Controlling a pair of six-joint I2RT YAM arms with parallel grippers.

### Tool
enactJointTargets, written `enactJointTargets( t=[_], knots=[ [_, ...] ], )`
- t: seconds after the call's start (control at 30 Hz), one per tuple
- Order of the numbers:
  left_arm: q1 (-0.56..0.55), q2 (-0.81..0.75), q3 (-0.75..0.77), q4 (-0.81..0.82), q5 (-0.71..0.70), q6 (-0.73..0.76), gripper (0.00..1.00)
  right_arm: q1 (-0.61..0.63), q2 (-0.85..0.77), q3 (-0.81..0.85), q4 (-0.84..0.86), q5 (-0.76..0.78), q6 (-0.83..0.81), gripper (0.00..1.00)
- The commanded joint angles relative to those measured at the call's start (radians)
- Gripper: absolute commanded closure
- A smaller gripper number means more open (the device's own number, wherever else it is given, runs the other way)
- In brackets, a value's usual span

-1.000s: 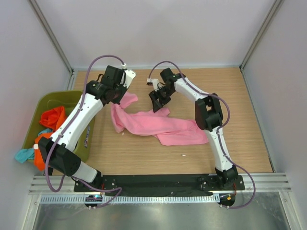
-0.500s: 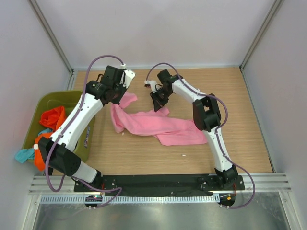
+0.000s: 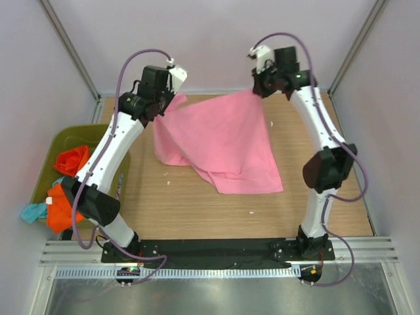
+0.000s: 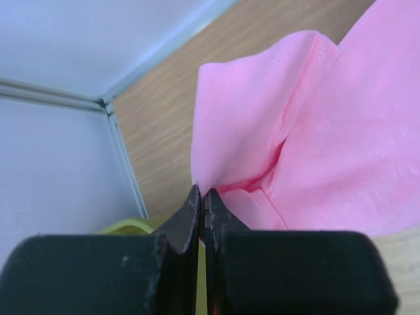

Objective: Fold and stack the t-shirts
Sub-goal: Flatten the tshirt out

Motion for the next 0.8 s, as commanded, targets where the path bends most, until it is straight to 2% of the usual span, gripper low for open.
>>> enactJointTargets(
  t=[0.0,0.2,0.27,0.4,0.53,0.67,0.77],
  knots=[
    [0.004,0.053,0.147,0.078,-0.04,0.043,1.0,-0.023,-0.16,0.043,0.044,0.073,-0.018,0.99],
    [0.004,0.133,0.374,0.082,-0.027,0.03,1.0,-0.026,-0.33,-0.057,0.055,0.142,-0.041,0.98],
    [0.001,0.136,0.399,0.081,-0.007,0.03,1.0,-0.027,-0.37,-0.104,0.055,0.157,-0.053,0.98],
    [-0.014,0.109,0.381,0.066,0.013,0.024,1.0,-0.029,-0.459,-0.198,0.044,0.18,-0.073,0.98],
    [-0.017,0.055,0.289,0.049,0.016,0.003,1.0,-0.049,-0.527,-0.291,0.04,0.19,-0.064,0.99],
    [-0.019,0.02,0.221,0.046,0.012,-0.003,1.0,-0.104,-0.561,-0.328,0.064,0.203,-0.023,0.99],
    [-0.017,0.017,0.232,0.04,0.018,-0.016,1.0,-0.128,-0.569,-0.318,0.083,0.214,-0.009,0.99]
  ],
)
